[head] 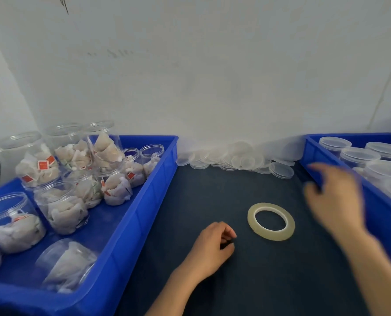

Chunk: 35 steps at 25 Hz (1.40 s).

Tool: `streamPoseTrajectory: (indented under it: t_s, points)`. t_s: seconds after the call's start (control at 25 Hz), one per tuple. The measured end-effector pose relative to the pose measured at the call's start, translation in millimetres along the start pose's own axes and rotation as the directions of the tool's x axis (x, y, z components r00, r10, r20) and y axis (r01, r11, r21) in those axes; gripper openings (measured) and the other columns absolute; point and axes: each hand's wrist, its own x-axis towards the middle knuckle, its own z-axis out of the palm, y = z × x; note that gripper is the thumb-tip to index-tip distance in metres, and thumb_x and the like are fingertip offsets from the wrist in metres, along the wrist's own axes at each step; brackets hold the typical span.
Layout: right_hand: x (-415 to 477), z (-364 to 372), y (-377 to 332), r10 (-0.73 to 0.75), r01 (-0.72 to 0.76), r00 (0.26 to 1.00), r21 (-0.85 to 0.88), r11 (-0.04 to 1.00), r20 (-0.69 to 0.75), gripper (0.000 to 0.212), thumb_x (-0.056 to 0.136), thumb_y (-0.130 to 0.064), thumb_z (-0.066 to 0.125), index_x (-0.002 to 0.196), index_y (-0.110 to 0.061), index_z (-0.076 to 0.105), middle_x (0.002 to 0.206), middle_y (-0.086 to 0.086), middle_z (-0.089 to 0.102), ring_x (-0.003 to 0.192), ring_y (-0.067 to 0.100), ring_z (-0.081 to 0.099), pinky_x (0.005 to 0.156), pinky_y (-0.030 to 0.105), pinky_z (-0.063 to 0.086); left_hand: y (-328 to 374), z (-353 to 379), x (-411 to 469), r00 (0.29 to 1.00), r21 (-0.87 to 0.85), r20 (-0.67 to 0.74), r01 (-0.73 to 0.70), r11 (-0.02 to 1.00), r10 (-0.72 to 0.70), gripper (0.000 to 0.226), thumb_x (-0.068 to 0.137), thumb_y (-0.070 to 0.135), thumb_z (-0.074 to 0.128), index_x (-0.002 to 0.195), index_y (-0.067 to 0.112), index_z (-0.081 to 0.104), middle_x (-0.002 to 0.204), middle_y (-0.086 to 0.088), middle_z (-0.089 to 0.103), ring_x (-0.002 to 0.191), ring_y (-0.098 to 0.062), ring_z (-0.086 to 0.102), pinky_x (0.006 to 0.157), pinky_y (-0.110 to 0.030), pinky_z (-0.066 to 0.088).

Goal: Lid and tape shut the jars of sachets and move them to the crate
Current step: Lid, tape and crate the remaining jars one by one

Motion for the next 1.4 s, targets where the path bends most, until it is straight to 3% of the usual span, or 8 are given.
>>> streamPoseTrajectory:
  t_s: [0.12, 0.2, 0.32, 0.52, 0.68, 0.88, 1.2, 1.4]
  points:
    - [-73, 45, -104, -0.368, 0.238, 0.858, 0.357, 0.903, 0.36, 0.039, 0.085, 0.006, 0.061, 0.114, -0.017, 0.073, 0.116, 0.002, 0.068, 0.122, 0.018, 0.054, 0.107, 0.025, 0.036, 13, -24, -27, 0.999, 0.463, -0.005, -0.027, 0.886, 0.033, 0.028, 0.096, 0.021, 0.058, 0.124, 0.017, 0.056, 0.123, 0.002, 0.054, 0.111, -0.017, 0.058, 0.092, -0.031, 0.049]
    - [-107, 59, -150, -0.549, 0.287, 0.773, 0.596, 0.75, 0.319, 0.038, 0.086, 0.003, 0.059, 0.114, -0.017, 0.073, 0.117, -0.002, 0.068, 0.121, 0.011, 0.055, 0.107, 0.03, 0.042, 23, -56, -59, 0.992, 0.696, -0.104, 0.017, 0.718, 0.077, 0.033, 0.076, 0.018, 0.076, 0.106, 0.008, 0.069, 0.104, -0.007, 0.067, 0.089, -0.023, 0.067, 0.075, -0.031, 0.051]
    - [-127, 58, -211, -0.677, 0.271, 0.686, 0.771, 0.576, 0.265, 0.051, 0.083, -0.011, 0.045, 0.131, -0.02, 0.06, 0.127, -0.002, 0.062, 0.119, 0.013, 0.056, 0.104, 0.031, 0.044, 4, -115, -118, 0.87, 0.822, -0.248, -0.044, 0.568, 0.426, 0.016, 0.06, 0.023, 0.069, 0.068, 0.01, 0.076, 0.071, -0.007, 0.069, 0.063, -0.023, 0.067, 0.067, -0.028, 0.041]
    - [-131, 62, -297, -0.821, 0.321, 0.504, 0.825, 0.466, 0.268, 0.053, 0.093, -0.003, 0.052, 0.145, -0.01, 0.043, 0.143, 0.012, 0.049, 0.129, 0.027, 0.043, 0.107, 0.044, 0.04, -55, -214, -181, 0.779, 0.752, -0.559, 0.332, 0.57, 0.283, 0.04, 0.084, 0.031, 0.046, 0.095, 0.002, 0.072, 0.099, -0.013, 0.067, 0.095, -0.034, 0.061, 0.083, -0.047, 0.048]
    - [-130, 86, -349, -0.801, 0.386, 0.498, 0.742, 0.548, 0.332, 0.058, 0.092, -0.006, 0.06, 0.146, -0.003, 0.04, 0.146, 0.017, 0.045, 0.135, 0.031, 0.038, 0.111, 0.048, 0.036, -104, -263, -163, 0.613, 0.637, -0.755, 0.6, 0.485, 0.233, 0.049, 0.087, 0.022, 0.07, 0.132, 0.006, 0.059, 0.144, -0.028, 0.038, 0.134, -0.052, 0.032, 0.106, -0.068, 0.031]
    - [-120, 120, -373, -0.652, 0.385, 0.643, 0.567, 0.728, 0.402, 0.064, 0.096, -0.019, 0.056, 0.151, -0.003, 0.026, 0.158, 0.015, 0.027, 0.149, 0.029, 0.016, 0.122, 0.05, 0.013, -121, -297, -109, 0.584, 0.628, -0.765, 0.582, 0.517, 0.271, 0.085, 0.076, 0.016, 0.082, 0.148, 0.015, 0.036, 0.16, -0.022, 0.012, 0.143, -0.052, 0.014, 0.106, -0.075, 0.021]
    - [-117, 132, -375, -0.647, 0.465, 0.68, 0.479, 0.744, 0.345, 0.072, 0.099, -0.039, 0.049, 0.156, -0.009, 0.016, 0.163, 0.009, 0.017, 0.152, 0.025, 0.005, 0.122, 0.053, 0.003, -122, -331, -54, 0.592, 0.556, -0.795, 0.627, 0.546, 0.131, 0.063, 0.09, 0.011, 0.069, 0.143, -0.005, 0.04, 0.145, -0.032, 0.041, 0.134, -0.051, 0.033, 0.102, -0.069, 0.034]
    - [-118, 132, -375, -0.623, 0.434, 0.678, 0.471, 0.768, 0.39, 0.081, 0.099, -0.04, 0.051, 0.157, -0.009, 0.005, 0.165, 0.011, 0.008, 0.153, 0.027, -0.001, 0.124, 0.05, 0.002, -110, -327, -65, 0.566, 0.573, -0.806, 0.678, 0.46, 0.171, 0.026, 0.088, 0.004, 0.07, 0.11, -0.008, 0.066, 0.115, -0.033, 0.056, 0.111, -0.051, 0.045, 0.091, -0.066, 0.041]
